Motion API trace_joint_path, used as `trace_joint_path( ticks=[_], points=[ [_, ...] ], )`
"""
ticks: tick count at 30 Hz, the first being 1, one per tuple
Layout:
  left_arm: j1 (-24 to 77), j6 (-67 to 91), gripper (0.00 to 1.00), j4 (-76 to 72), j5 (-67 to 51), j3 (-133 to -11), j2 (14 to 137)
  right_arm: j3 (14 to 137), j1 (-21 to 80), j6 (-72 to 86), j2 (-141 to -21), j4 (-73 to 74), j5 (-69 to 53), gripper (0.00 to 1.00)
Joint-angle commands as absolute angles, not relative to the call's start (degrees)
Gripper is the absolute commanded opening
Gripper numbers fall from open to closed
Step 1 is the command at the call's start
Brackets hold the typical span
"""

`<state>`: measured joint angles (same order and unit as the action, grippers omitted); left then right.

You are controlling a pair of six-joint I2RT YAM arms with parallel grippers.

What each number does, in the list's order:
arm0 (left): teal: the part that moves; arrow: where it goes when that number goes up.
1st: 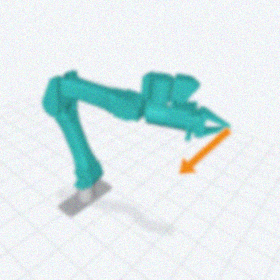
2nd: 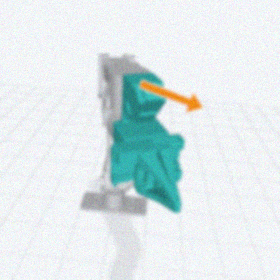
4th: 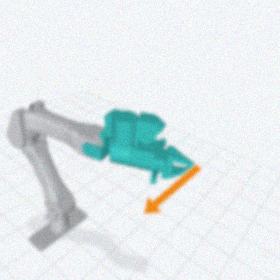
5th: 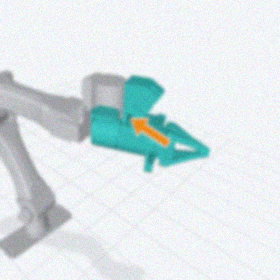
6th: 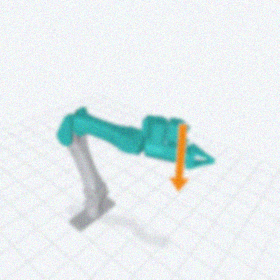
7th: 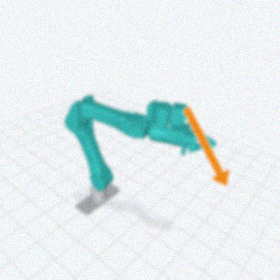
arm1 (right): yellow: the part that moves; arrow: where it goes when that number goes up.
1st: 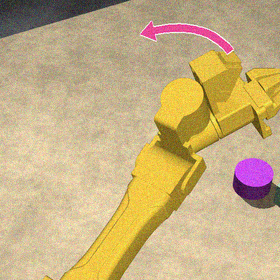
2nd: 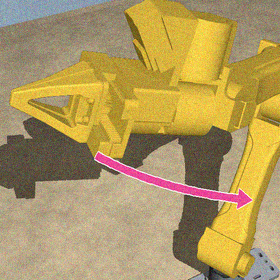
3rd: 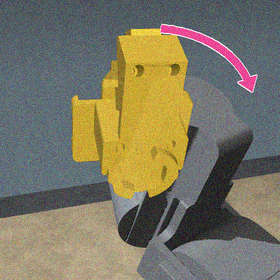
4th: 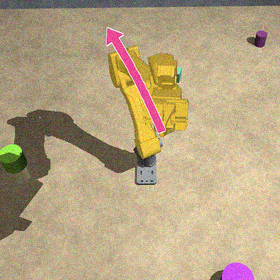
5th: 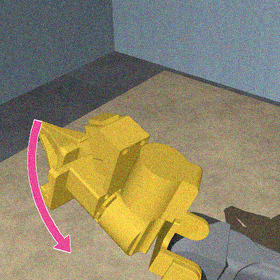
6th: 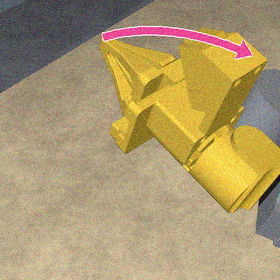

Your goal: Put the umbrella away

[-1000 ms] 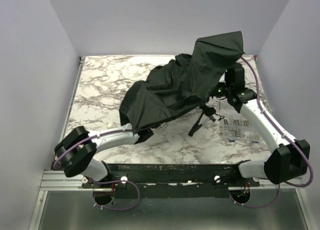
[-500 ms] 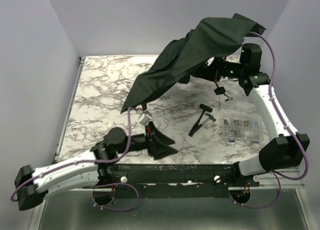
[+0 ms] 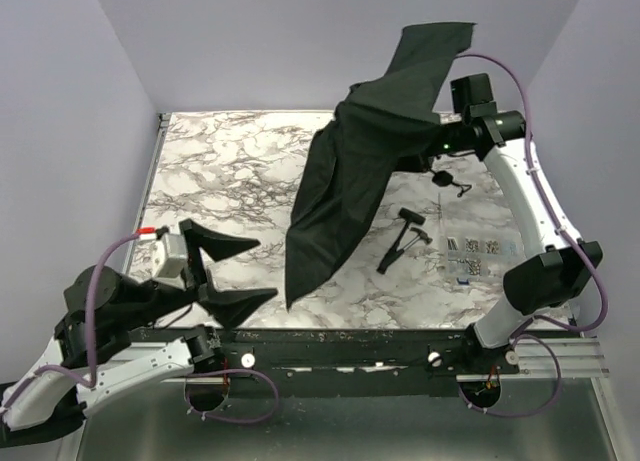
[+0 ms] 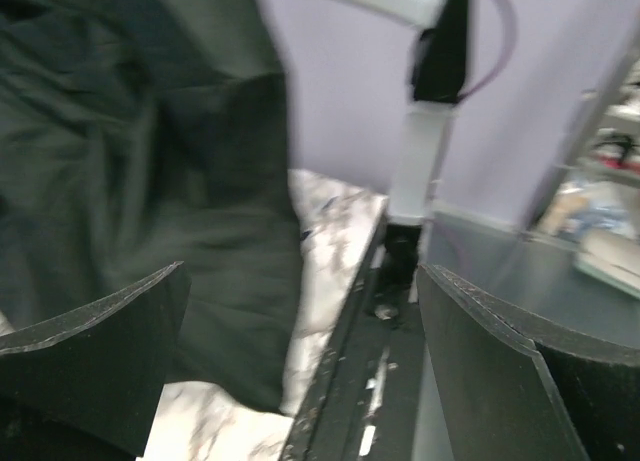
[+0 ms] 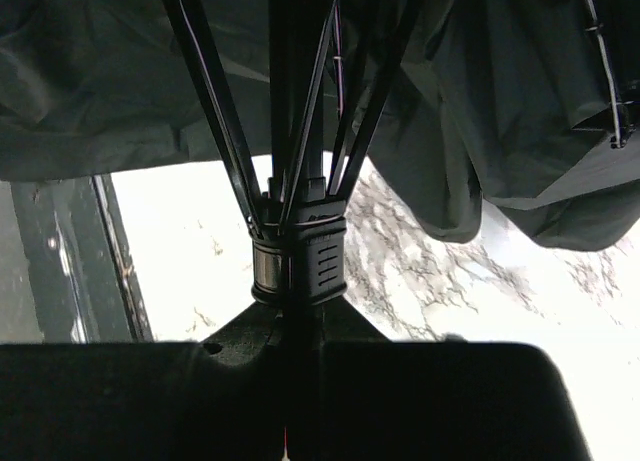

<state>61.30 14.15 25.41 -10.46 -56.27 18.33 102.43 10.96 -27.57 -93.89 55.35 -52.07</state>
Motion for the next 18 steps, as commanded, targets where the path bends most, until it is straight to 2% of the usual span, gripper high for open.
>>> trace_joint_path(
  ticks=[1,6,11,15,18],
  points=[
    [60.29,9.68,0.99,31.4,6.83,-57.62,21.86,106.39,17.36,-39.79,-92.79,64.86,-48.94,0.0],
    [59.28,12.92,0.99,28.12,12.13,-58.12,22.11,107.23,18.04,-48.49,-92.5,69.22,-49.41,0.01],
    [54.02,15.12,0.99,27.99,7.71,-59.66,27.13,107.84,19.25,-56.21,-92.62,72.4,-47.75,0.01],
    [37.95,21.12,0.99,24.85,-8.06,-57.38,29.88,107.23,19.42,-60.34,-92.2,72.46,-46.5,0.0],
    [25.83,30.2,0.99,17.07,-21.51,-50.75,31.21,107.86,19.42,-62.77,-92.11,72.12,-46.01,0.0]
  ],
)
